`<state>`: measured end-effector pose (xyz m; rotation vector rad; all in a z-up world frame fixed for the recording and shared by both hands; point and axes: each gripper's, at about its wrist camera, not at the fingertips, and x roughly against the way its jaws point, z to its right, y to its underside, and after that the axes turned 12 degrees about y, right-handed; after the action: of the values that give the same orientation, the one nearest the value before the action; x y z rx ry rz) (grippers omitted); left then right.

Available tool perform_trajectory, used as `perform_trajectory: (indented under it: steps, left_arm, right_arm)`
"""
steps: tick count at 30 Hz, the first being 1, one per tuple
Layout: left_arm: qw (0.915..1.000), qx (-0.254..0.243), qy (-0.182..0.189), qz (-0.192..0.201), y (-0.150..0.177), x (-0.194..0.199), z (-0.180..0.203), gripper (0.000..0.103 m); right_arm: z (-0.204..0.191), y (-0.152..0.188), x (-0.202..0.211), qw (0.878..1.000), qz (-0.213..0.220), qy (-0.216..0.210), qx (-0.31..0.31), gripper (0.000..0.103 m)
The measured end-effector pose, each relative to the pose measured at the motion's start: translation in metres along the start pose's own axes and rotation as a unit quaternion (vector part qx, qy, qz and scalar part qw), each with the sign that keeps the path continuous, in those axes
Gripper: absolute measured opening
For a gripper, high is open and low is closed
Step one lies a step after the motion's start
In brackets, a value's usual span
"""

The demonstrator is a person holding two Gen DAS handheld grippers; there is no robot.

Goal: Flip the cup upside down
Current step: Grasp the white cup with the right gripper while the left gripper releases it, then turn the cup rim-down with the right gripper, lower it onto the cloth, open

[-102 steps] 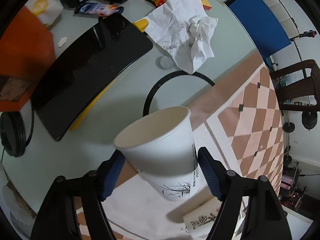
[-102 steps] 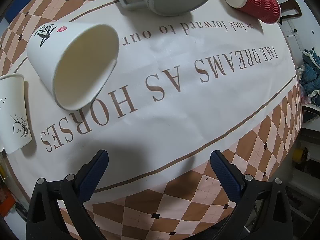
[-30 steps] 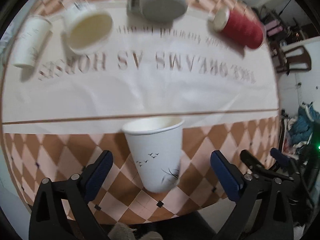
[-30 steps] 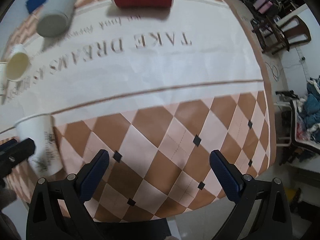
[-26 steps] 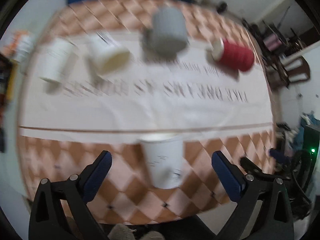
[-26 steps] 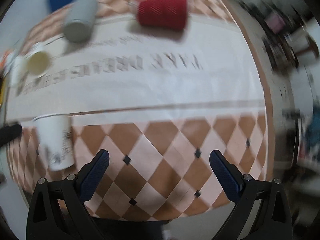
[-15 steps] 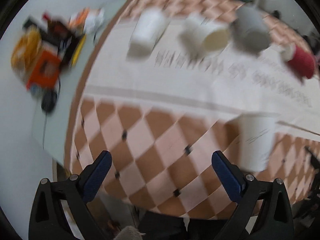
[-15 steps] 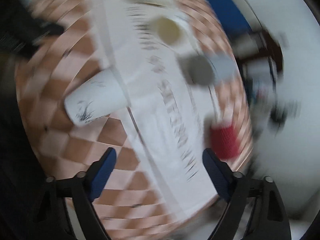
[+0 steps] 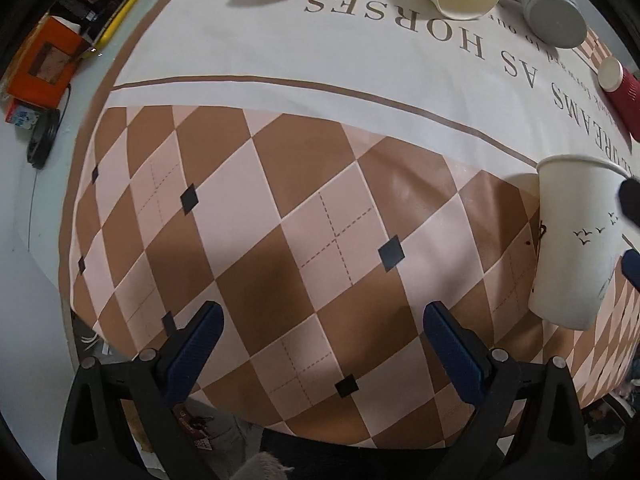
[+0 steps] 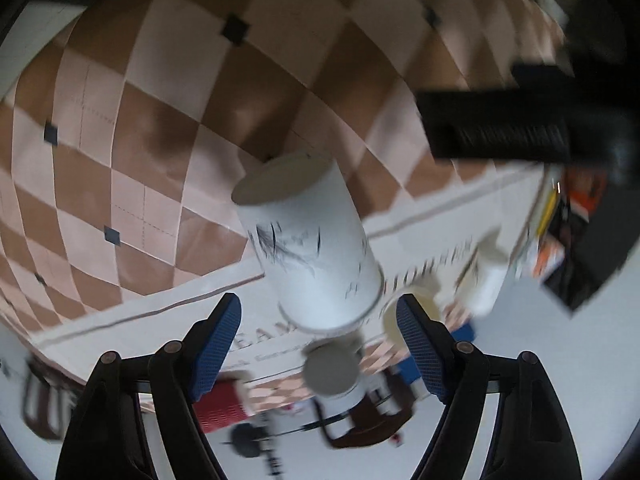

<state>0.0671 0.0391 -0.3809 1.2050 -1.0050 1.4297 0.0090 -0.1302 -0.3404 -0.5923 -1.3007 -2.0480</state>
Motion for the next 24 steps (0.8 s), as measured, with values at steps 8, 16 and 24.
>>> perform_trajectory:
  steps: [8,16,24]
  left_arm:
    - [0.9999,0.004,0.009,-0.006,-0.014,-0.007,-0.022,0.102]
    - [0.9998,0.018,-0.003,0.008,-0.022,0.008,-0.046,0.102]
    - [0.9990,0.031,-0.023,0.023,-0.038,0.018,-0.069,0.102]
  right_arm:
    - [-0.016,-0.019,-0.021,0.998,0.016,0.017,0.064,0.066]
    - [0.009,-0.010,-0.022,0.997,-0.013,-0.059,-0.046,0.064]
    - [0.051,0.036,-0.058,0.906,-0.106,-0.263,-0.314,0.064]
